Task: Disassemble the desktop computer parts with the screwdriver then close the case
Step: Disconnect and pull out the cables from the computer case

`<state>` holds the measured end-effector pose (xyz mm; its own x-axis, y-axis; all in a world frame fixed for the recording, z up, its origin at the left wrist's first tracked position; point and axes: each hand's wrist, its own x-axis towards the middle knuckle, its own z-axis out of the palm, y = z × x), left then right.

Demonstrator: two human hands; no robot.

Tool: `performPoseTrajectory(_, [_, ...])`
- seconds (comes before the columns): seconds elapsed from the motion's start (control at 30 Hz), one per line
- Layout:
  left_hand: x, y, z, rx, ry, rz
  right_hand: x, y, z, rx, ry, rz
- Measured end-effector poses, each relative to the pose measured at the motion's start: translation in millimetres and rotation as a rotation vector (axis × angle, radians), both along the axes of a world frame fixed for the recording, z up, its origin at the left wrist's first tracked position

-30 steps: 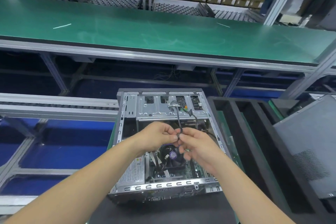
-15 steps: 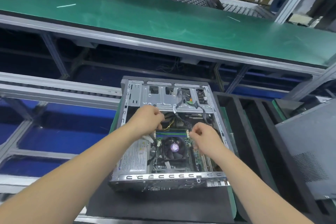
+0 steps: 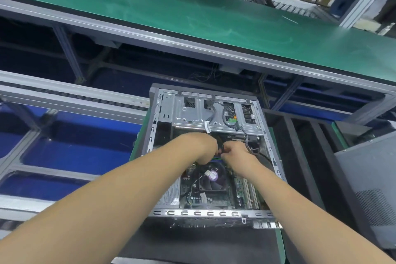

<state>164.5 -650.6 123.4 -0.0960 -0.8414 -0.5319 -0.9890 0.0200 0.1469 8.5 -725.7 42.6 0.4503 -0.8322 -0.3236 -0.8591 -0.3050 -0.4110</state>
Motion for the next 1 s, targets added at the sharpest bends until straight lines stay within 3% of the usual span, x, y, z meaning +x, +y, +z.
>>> performPoseTrajectory(0.13, [-4, -15, -20, 0.109, -0.206, -0.017, 2, -2, -12, -0.098, -0.077, 0.004])
performPoseTrajectory(0.33, [17, -22, -45, 0.102, -0.175, 0.157, 16, -7, -26, 0.060, -0.215, -0.371])
performPoseTrajectory(0.67, [21, -30, -44, 0.077, 0.032, 0.148, 21, -2, -29, 0.123, -0.334, -0.299])
performPoseTrajectory(0.87, [21, -29, -48, 0.003, -0.010, -0.020, 22, -3, -30, 0.091, -0.304, -0.257])
performPoseTrajectory(1.0, [18, -27, -53, -0.039, -0.009, 0.077, 25, -4, -33, 0.057, -0.265, -0.225])
